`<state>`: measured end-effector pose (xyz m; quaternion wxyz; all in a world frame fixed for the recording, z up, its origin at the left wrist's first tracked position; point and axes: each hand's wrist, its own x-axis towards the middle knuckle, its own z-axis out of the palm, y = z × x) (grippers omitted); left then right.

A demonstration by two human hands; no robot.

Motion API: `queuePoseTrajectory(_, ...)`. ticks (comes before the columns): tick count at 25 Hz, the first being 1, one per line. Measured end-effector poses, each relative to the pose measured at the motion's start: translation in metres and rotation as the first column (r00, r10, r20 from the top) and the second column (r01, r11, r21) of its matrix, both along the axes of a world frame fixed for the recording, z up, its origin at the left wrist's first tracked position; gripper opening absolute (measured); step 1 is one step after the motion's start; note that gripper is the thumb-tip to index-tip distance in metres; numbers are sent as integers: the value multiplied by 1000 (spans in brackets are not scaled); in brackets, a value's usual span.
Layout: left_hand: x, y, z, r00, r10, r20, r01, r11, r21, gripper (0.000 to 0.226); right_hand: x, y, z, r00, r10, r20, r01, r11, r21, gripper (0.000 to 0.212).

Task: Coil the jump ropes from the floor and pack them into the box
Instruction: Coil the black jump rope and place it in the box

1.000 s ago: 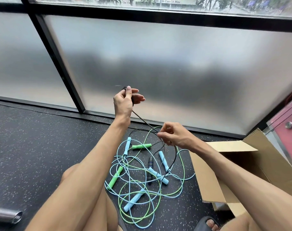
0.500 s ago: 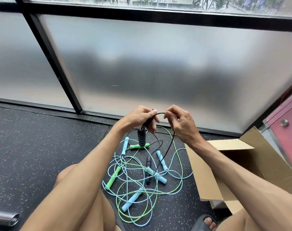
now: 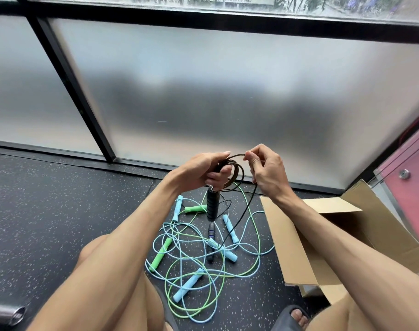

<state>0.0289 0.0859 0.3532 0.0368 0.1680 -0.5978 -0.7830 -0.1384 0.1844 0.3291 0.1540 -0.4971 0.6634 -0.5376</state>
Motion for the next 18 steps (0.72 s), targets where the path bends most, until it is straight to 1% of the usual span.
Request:
queuePoseTrajectory(2, -1, -1, 1, 996, 14, -92, -2, 992, 127, 41, 2, -2, -1, 996, 35, 84, -40, 998, 58, 21)
queuePoseTrajectory(4, -1, -3, 0, 979, 61, -197, -10, 969, 247, 38, 7, -2, -2, 967, 104, 234, -141, 979, 148, 19)
queuePoseTrajectory(6, -1, -3, 0, 951, 148, -270, -52, 941, 334, 35, 12, 0, -4, 916, 161, 368, -266, 929, 256, 17)
queuePoseTrajectory(8, -2, -2, 2, 910, 278, -308, -147, 910, 388, 33, 14, 3, -8, 878, 186, 440, -361, 862, 356, 17)
queuePoseTrajectory(11, -4, -6, 5, 810, 485, -331, -329, 842, 429, 32, 17, 9, -16, 856, 239, 459, -468, 736, 489, 17)
queuePoseTrajectory(14, -4, -13, 3, 698, 632, -336, -479, 761, 437, 31, 19, 13, -28, 846, 315, 430, -529, 594, 606, 11)
queuePoseTrajectory(16, -4, -15, 2, 637, 693, -338, -561, 717, 414, 31, 20, 15, -33, 851, 333, 405, -524, 558, 643, 11)
queuePoseTrajectory(18, -3, -18, 0, 574, 746, -337, -646, 666, 374, 31, 21, 15, -32, 862, 329, 385, -506, 581, 638, 13)
